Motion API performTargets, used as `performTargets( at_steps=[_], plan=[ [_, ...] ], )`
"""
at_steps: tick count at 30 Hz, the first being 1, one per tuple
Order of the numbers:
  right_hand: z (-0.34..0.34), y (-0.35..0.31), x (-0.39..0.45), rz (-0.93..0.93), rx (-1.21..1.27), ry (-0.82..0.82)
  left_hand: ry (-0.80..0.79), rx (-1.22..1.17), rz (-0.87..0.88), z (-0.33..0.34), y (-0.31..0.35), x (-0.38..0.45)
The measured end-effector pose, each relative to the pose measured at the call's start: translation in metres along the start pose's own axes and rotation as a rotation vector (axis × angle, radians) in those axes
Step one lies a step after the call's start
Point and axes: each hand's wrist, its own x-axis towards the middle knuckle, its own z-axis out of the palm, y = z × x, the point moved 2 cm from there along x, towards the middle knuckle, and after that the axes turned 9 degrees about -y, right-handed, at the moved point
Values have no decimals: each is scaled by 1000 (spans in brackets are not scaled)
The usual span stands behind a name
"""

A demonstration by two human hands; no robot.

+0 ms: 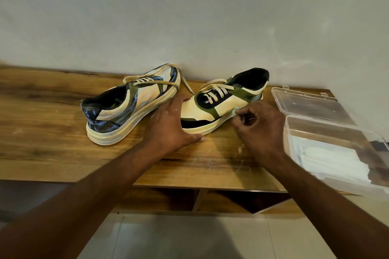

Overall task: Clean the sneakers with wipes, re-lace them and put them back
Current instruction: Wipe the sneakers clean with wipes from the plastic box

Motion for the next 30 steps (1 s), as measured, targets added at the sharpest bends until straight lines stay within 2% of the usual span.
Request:
performTargets(
  at_steps=[7,15,18,22,24,26,30],
  plan=[
    [-26,17,11,174,0,157,-72,58,-24,-21,-2,5],
    [-35,13,-1,255,32,9,-198,145,-17,-40,-12,0],
    [-36,10,-7,257,51,0,-173,240,-8,-38,-2,-6],
    [-37,9,-8,263,71,32,-42,405,118,-28,28,-9],
    [-36,10,-7,266,86,54,-35,442,140,-20,41,-6],
    [-34,10,-7,261,86,58,-50,473,110,-14,49,-2],
    [-31,13,-10,252,101,33,-53,483,-72,-10,44,3]
  ],
)
